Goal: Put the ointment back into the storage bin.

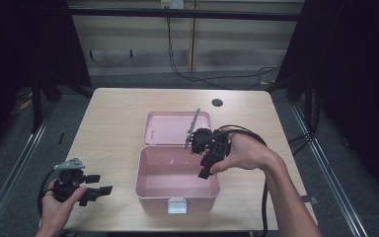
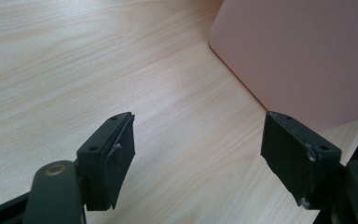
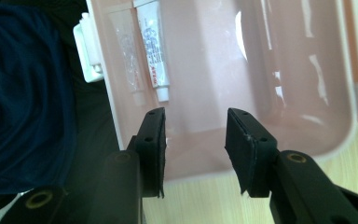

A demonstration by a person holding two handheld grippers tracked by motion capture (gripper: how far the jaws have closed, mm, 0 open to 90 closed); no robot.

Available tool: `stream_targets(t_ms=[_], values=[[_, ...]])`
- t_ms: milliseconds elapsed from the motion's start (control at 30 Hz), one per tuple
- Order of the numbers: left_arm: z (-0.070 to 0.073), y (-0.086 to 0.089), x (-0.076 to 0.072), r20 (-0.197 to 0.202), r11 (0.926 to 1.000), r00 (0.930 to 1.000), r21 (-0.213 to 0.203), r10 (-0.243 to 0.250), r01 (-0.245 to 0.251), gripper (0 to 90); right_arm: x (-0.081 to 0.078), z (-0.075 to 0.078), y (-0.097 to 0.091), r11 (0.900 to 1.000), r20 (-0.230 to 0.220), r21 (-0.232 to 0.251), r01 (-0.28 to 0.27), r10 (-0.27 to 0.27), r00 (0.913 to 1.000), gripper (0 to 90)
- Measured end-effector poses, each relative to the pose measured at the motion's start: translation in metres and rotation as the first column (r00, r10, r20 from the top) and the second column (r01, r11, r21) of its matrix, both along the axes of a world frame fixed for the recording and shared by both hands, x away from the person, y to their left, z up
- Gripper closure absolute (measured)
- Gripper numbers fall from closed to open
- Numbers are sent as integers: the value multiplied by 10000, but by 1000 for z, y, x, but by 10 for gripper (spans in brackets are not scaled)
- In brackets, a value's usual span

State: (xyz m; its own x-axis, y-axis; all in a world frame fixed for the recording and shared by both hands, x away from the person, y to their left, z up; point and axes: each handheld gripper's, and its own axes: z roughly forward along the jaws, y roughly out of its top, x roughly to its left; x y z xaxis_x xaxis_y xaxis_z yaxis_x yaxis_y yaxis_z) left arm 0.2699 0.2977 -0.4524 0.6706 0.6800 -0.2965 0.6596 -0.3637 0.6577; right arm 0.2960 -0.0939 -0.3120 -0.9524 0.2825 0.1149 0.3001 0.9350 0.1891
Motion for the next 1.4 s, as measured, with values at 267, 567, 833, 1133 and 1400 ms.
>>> stream_targets(t_ms=[267, 567, 833, 1133, 1400], values=[[0, 0, 0, -21, 10000, 10000, 15, -24, 24, 257, -3, 7, -19, 9993, 50, -16, 375, -375, 9993, 592], [0, 0, 0, -41, 10000, 10000, 21, -35, 35, 257, -10, 11, -44, 9954, 232, -23, 959, -958, 9951, 592], [-1, -1, 0, -37, 10000, 10000, 14, 2, -2, 257, -17, -5, -64, 9895, 167, 115, 1438, -1440, 9894, 587], [-1, -1, 0, -45, 10000, 10000, 37, 28, -28, 257, -21, -23, -84, 9760, 174, 89, 2177, -2178, 9758, 569], [-1, 0, 0, -37, 10000, 10000, 26, 36, -36, 257, -22, -39, -99, 9573, 79, 88, 2891, -2892, 9572, 560]])
